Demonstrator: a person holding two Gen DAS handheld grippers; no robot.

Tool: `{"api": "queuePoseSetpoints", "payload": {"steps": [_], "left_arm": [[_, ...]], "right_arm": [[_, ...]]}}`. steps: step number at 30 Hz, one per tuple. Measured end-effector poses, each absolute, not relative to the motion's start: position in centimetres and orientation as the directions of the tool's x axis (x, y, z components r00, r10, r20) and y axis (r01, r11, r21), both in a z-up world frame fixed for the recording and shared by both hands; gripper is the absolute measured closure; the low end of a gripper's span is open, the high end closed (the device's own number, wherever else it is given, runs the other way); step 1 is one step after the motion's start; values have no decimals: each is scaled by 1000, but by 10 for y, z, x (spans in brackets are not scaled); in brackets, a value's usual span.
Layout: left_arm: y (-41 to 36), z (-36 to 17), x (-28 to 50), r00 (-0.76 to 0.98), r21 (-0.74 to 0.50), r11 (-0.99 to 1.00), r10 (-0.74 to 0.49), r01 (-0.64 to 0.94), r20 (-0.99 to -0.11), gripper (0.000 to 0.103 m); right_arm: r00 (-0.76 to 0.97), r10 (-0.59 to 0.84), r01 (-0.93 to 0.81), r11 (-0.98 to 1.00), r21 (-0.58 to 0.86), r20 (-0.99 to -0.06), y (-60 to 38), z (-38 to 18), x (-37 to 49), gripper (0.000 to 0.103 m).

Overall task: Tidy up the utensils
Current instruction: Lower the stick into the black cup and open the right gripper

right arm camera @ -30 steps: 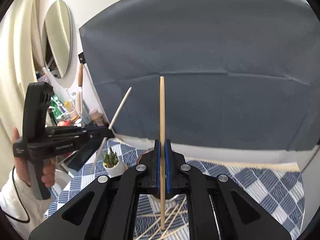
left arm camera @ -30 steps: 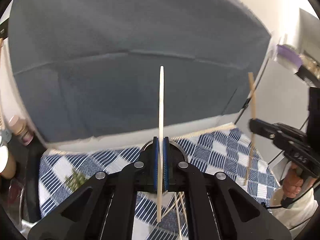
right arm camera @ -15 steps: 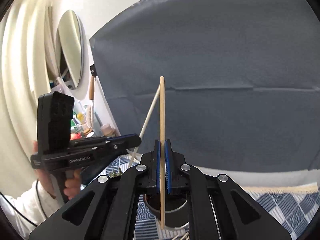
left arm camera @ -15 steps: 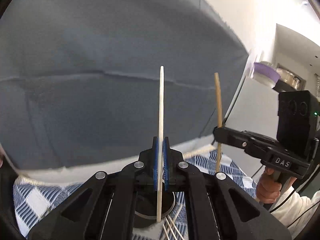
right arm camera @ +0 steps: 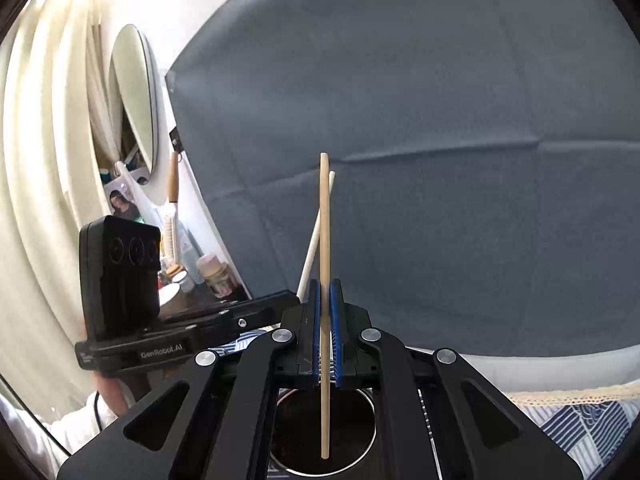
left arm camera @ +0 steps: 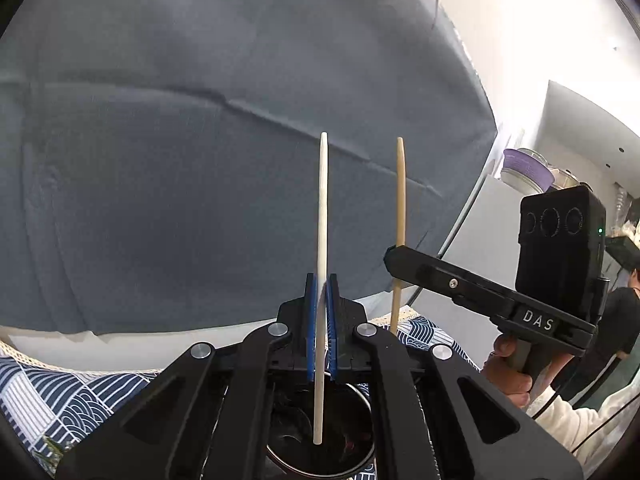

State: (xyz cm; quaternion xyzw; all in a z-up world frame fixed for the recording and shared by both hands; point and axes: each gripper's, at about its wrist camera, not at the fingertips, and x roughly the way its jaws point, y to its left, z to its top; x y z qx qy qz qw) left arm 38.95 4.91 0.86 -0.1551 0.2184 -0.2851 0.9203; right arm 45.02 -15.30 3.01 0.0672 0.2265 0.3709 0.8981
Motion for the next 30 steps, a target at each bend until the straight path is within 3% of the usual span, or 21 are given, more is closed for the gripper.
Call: {"api": "queuePoseSetpoints", "payload": {"steps": [8, 19, 23, 25, 27, 28, 30], "left_arm": [[45, -20, 392, 717, -437, 752, -636, 493, -287, 98], [45, -40, 382, 731, -443, 781, -599, 441, -328, 96], [49, -30, 372, 742, -415, 803, -574, 427, -346, 84], [50, -25, 367, 751, -408, 812, -562, 418, -347, 71], [53, -19, 360, 760, -401, 819, -550, 411, -346, 64], [55, -15, 356, 762, -400, 821, -547, 408, -345, 61], [57, -8, 348, 771, -395, 829, -534, 396, -347, 53]], "right_arm": [[587, 691, -610, 720, 330, -421, -146, -14, 464, 98], [571, 661, -592, 743, 314, -487, -143, -34, 454, 94], [582, 652, -576, 753, 319, -486, -153, -27, 449, 94], [594, 640, -568, 763, 309, -488, -158, -22, 445, 92], [608, 626, -559, 774, 298, -488, -163, -16, 440, 79], [617, 619, -554, 780, 291, -486, -165, -13, 437, 68], [635, 605, -547, 791, 273, -480, -169, -6, 429, 63]]}}
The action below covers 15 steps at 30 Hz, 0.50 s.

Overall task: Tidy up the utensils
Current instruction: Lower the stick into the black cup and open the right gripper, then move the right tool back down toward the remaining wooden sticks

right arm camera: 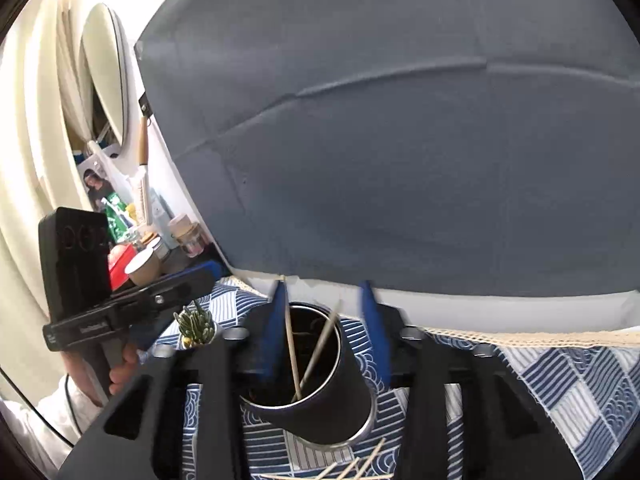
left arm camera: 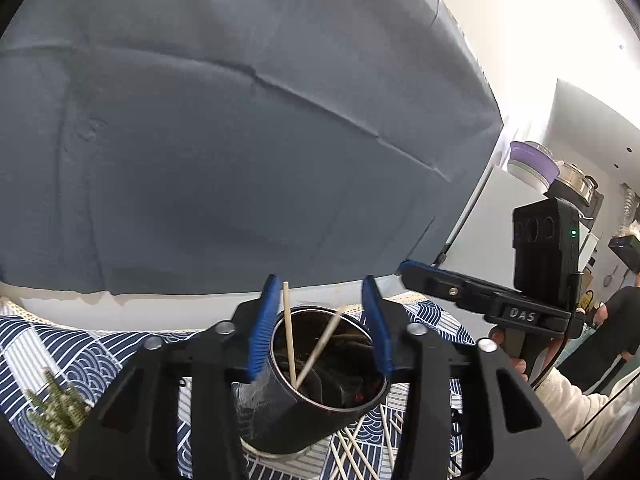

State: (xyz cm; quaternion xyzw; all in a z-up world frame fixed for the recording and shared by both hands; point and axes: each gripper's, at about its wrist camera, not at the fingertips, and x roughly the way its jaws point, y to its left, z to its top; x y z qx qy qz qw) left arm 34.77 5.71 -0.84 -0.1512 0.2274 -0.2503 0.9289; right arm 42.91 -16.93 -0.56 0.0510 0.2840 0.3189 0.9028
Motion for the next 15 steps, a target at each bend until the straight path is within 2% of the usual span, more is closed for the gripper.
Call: {"api": "queuePoseSetpoints", "payload": {"steps": [4, 7, 9, 13, 15], "left_arm": [[62, 1, 332, 786, -378, 845, -508, 377, -353, 30], [68, 5, 318, 799, -385, 853, -488, 352, -351, 20], [70, 8, 310, 803, -388, 854, -483, 345, -350, 14], [69, 15, 291, 807, -370, 864, -472, 342, -355, 6], [67, 18, 282, 808, -367, 867, -467, 337, -359, 6]], "right_arm": [[656, 587, -535, 805, 256, -475, -175, 12, 412, 54], [672, 574, -529, 814, 238, -468, -183, 23, 396, 43], [678, 568, -528, 818, 228, -466, -185, 30, 388, 38], [700, 550, -518, 830, 206, -456, -188, 41, 367, 18], [713, 538, -512, 838, 191, -449, -190, 46, 355, 17]]}}
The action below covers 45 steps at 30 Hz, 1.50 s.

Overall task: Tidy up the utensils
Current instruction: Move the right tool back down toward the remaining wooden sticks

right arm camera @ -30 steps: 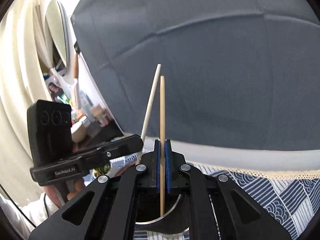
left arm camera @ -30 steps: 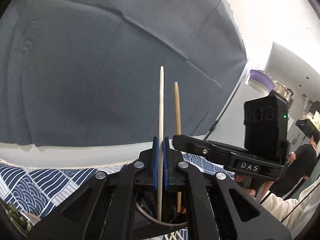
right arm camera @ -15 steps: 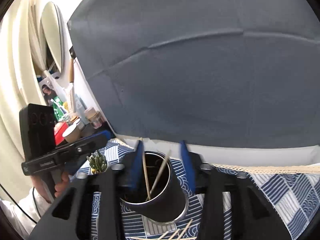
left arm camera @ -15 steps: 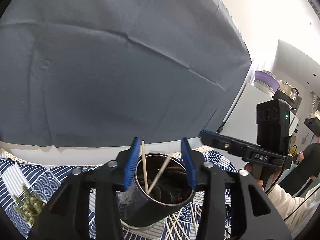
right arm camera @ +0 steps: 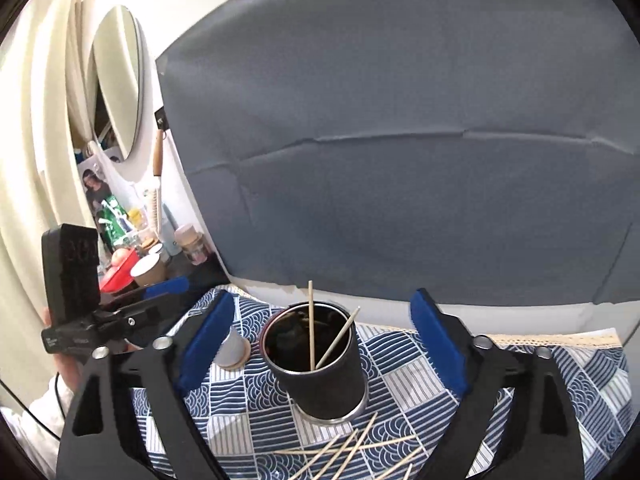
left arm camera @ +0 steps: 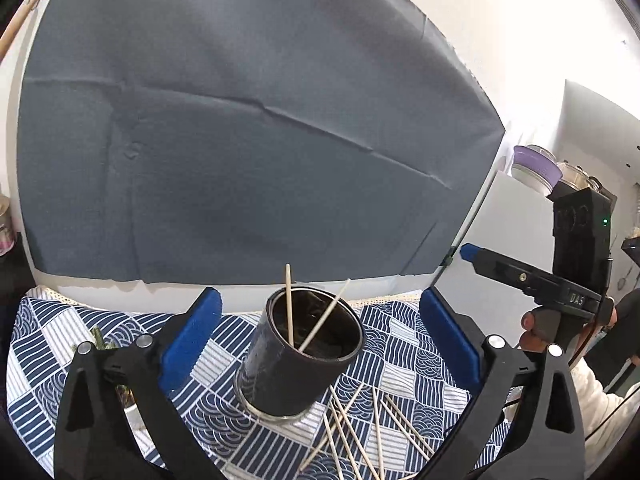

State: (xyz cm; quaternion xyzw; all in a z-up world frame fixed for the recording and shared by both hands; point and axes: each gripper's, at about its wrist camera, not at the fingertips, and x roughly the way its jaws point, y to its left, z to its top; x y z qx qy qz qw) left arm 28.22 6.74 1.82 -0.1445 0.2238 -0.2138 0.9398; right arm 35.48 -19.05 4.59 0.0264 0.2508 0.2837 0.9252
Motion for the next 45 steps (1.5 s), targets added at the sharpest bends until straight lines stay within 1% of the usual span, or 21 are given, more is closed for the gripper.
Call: {"api": "queuePoseSetpoints", "payload": {"steps": [4, 11, 17, 26, 30, 34, 39, 45], "left_arm": [[65, 21, 268, 812, -354, 881, -443, 315, -379, 6], [62, 19, 238, 813, -314, 905, -403, 287, -420, 6], [55, 12, 217, 804, -296, 915, -387, 275, -451, 6], [39, -12, 199, 770, -295, 920, -381, 258, -512, 6], [31, -22, 195, 745, -306, 914, -396, 265, -537, 6], [20, -39, 196, 710, -308, 912, -404, 270, -576, 6], [5, -63, 204, 662, -304, 913, -408, 274, -629, 6], [-13, -100, 218, 603, -284, 923, -384, 259, -699, 6]], "right_arm": [[714, 530, -503, 843, 190, -458, -194, 50, 338, 16], [740, 483, -458, 872, 175, -468, -204, 51, 310, 9], [736, 447, -420, 891, 175, -510, -221, 42, 292, 9], [735, 391, -404, 909, 104, -554, -238, 24, 259, 8], [704, 400, -413, 903, 120, -587, -248, 13, 250, 8], [704, 405, -405, 904, 138, -583, -263, -4, 241, 8], [658, 379, -396, 909, 130, -651, -275, -31, 240, 8], [607, 319, -341, 932, 124, -728, -288, -67, 254, 8]]}}
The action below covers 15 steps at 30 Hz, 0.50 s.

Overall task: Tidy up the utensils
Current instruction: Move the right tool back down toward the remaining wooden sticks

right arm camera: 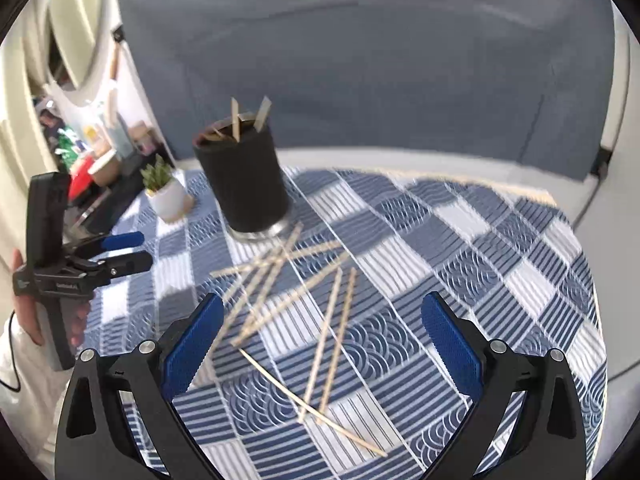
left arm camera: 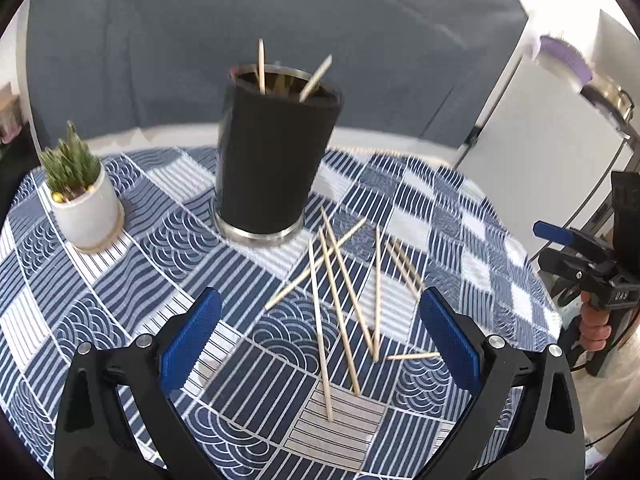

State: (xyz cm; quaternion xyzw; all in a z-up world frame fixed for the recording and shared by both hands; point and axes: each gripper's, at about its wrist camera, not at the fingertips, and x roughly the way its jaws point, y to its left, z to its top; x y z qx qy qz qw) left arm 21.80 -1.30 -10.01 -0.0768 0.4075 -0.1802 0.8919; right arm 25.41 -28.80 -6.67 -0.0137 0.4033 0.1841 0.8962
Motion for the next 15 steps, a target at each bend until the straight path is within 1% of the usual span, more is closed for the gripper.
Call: {"api": "queuePoseSetpoints", "payload": {"steps": [4, 9, 12, 15], "left_arm": [[-24, -125, 228, 563, -271, 934, -358, 234, -745, 6], [-28, -146, 238, 534, -236, 954, -301, 188, -790, 6], [-29, -154, 245, 517, -225, 961, -276, 160, -810, 6], [-31, -161, 250, 506, -177, 975, -222, 136, -833, 6]], "right_arm": [[565, 267, -326, 941, 86, -781, -292, -90, 271, 8], [479, 249, -349, 934, 77, -842, -287, -122, 295, 8], [441, 243, -354, 932, 82, -864, -284, -140, 307, 8], [389, 241, -352, 931, 98, -889, -280, -158, 319, 8]]}}
